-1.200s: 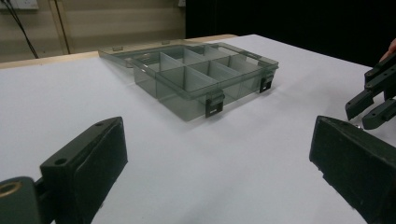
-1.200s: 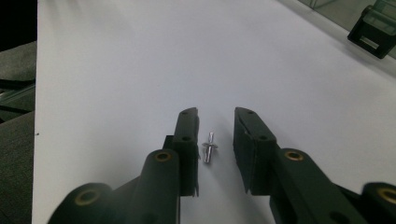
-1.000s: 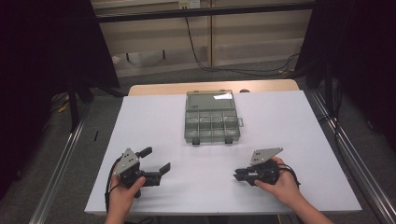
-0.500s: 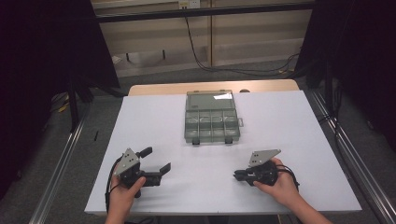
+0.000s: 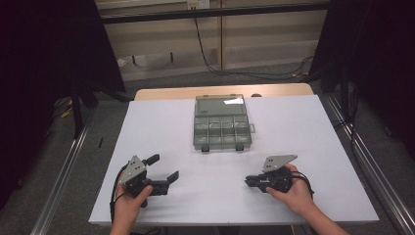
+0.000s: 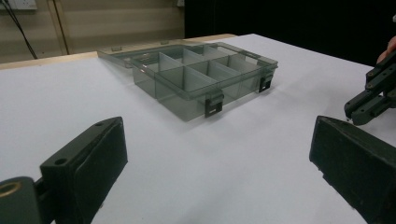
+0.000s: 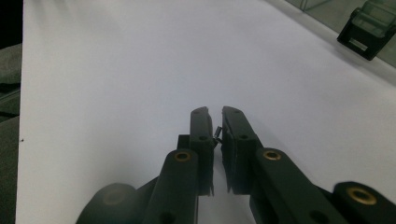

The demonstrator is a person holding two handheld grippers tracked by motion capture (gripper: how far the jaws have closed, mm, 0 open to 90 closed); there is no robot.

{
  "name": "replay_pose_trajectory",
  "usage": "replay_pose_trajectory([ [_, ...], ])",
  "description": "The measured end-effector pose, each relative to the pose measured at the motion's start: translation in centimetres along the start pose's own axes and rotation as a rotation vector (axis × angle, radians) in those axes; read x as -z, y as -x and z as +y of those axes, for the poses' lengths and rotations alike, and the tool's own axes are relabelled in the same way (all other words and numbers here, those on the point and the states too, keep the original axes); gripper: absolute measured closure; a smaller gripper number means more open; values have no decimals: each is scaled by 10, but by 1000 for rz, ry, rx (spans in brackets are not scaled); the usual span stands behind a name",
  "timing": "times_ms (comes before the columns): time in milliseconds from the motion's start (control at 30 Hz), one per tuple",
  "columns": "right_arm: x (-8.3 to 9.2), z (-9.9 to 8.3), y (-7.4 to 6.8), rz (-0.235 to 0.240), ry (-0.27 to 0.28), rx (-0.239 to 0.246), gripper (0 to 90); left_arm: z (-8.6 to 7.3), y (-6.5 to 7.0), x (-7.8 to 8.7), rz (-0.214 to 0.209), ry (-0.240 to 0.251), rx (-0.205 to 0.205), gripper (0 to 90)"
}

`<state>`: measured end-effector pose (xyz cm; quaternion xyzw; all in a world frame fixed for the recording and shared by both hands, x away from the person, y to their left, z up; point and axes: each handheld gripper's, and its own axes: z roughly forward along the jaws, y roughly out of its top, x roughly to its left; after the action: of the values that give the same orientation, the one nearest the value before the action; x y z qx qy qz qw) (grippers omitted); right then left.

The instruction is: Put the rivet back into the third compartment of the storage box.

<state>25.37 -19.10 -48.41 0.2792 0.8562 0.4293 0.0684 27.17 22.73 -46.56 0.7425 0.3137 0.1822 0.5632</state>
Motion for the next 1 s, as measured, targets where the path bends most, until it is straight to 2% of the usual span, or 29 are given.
replay_pose_trajectory([
  [300, 5, 5, 5, -25, 59, -22, 837, 0, 1, 0, 2, 9, 11, 41],
  [500, 7, 9, 9, -42, 75, -37, 837, 0, 0, 0, 0, -2, 0, 41],
  [800, 9, 20, 18, -67, 127, -54, 837, 0, -1, 0, -3, 4, 0, 41],
  [1000, 10, 28, 25, -78, 168, -82, 837, 0, -1, 0, -2, 4, 0, 41],
])
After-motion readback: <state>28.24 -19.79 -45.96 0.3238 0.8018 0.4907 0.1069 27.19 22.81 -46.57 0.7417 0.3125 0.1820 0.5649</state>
